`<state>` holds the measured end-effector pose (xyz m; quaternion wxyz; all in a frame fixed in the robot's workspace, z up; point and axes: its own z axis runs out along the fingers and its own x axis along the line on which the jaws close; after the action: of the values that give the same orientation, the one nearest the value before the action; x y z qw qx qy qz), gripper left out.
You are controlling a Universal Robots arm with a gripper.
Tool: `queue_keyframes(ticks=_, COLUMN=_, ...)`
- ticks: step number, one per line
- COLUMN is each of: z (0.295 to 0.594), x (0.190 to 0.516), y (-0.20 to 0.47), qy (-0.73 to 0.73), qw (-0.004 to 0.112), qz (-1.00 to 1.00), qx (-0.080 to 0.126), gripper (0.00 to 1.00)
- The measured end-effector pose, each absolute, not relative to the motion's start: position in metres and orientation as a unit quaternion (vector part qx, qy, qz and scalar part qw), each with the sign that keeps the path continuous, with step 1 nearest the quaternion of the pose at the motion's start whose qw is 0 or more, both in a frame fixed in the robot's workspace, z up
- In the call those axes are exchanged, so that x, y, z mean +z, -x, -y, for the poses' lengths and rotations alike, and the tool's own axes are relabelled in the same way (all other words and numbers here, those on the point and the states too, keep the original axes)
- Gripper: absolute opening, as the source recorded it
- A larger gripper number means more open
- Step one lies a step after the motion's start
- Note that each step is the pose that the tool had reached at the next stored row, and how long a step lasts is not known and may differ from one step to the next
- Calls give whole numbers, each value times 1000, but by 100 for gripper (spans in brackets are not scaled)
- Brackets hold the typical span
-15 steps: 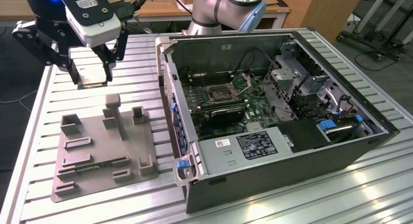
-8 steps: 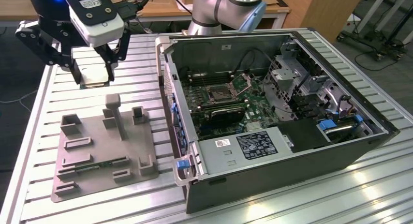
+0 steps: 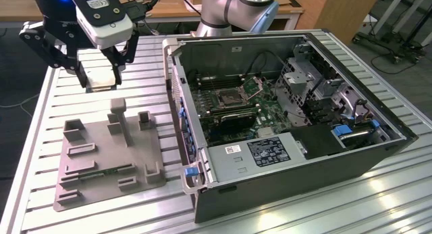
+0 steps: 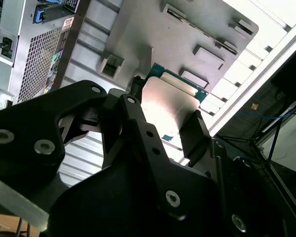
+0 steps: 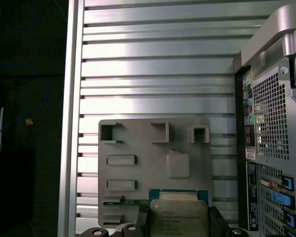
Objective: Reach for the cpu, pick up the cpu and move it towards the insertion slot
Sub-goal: 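Pick up the cpu and move it towards the insertion slot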
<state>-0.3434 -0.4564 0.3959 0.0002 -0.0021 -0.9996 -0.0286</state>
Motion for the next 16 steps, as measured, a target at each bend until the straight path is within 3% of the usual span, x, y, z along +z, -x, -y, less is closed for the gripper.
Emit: queue_keyframes(ticks=16, z=456, x=396, y=338, qy=2, qw=0, qz=1000, qx=-29, gripper=55)
